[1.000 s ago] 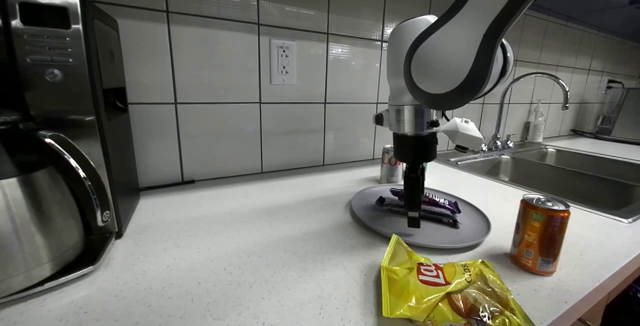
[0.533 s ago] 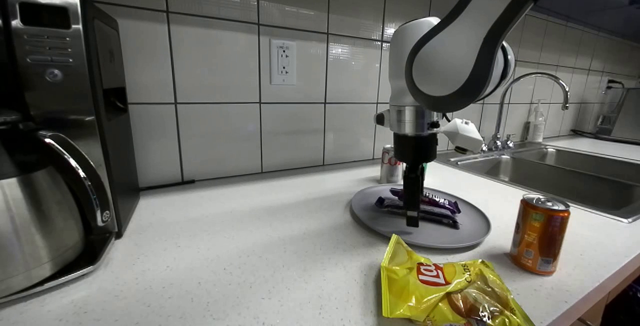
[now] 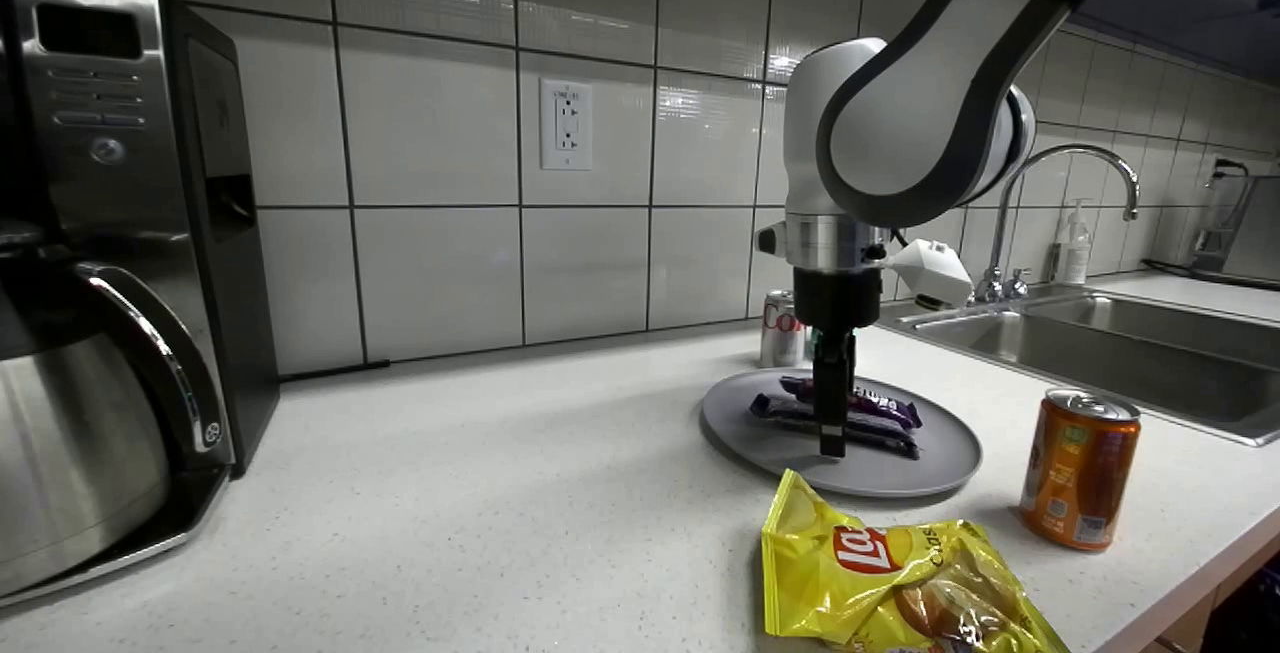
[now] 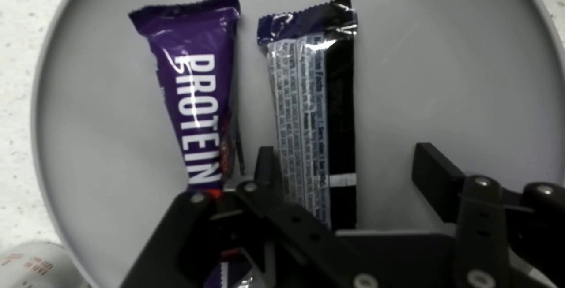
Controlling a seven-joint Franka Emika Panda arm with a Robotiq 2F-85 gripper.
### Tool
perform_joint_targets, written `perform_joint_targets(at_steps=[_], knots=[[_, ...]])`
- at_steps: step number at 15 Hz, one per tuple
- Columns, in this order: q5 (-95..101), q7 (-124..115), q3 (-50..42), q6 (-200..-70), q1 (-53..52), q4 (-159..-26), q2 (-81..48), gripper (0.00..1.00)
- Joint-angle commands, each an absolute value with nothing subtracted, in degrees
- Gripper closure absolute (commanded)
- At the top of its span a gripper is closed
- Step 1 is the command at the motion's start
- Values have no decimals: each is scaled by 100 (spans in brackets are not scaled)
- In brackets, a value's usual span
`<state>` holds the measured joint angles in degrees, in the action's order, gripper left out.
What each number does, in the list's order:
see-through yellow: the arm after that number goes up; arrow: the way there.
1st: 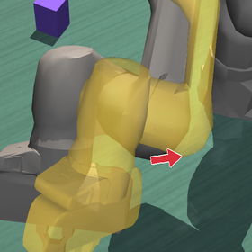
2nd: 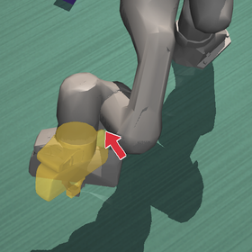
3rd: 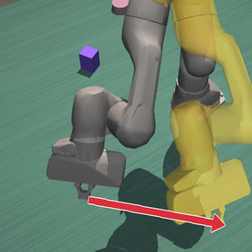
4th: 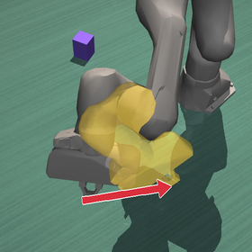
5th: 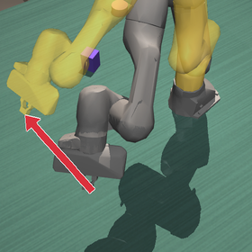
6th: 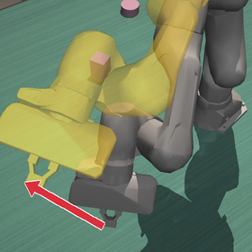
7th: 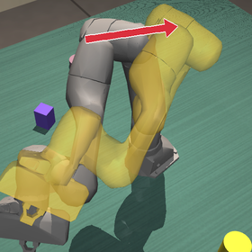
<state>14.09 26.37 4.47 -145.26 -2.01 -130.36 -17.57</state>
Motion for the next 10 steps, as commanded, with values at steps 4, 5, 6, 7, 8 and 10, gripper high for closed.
perform_joint_targets(at_steps=[4,5,6,7,8,10], knots=[[1408,2871,471,-14624,-18,-13105,-1661,73],[1407,2887,472,-14625,-13,-13113,-1644,80],[1411,2902,472,-14612,-12,-13117,-1626,88],[1410,2916,473,-14612,-9,-13122,-1618,94],[1402,2943,478,-14615,-2,-13129,-1613,92],[1377,3008,496,-14587,8,-13135,-1608,92]])
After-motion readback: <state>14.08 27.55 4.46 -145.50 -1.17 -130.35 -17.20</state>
